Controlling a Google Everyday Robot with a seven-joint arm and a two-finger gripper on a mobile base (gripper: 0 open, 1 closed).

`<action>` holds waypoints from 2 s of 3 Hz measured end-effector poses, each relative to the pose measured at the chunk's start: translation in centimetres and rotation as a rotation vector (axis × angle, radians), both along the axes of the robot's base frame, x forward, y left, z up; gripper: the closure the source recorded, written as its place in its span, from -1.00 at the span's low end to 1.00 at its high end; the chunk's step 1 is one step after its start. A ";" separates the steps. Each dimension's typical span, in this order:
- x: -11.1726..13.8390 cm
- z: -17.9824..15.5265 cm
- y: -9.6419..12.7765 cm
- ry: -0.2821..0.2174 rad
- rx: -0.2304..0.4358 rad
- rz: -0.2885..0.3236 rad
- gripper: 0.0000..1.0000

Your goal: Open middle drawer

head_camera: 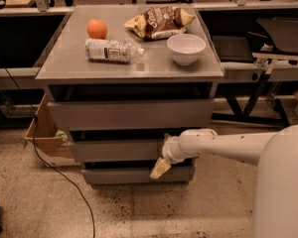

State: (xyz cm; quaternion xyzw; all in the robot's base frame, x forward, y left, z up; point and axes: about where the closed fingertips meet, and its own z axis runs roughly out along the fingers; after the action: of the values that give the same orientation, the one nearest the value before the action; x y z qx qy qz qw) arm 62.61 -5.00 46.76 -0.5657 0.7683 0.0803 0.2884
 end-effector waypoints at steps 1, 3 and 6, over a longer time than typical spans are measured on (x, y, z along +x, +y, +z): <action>1.2 -0.5 -0.3 -0.009 -0.008 0.003 -1.00; 4.6 -3.8 -1.0 0.008 -0.007 0.013 -0.65; 4.9 -3.7 -1.2 0.034 0.001 0.011 0.89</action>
Offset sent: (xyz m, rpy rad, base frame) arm 0.0563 -0.0121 -0.0347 -0.0073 -0.0118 0.0146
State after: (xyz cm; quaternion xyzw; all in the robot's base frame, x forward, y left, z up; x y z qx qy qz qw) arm 67.48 -6.23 43.08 -0.5684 0.7698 0.0919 0.2755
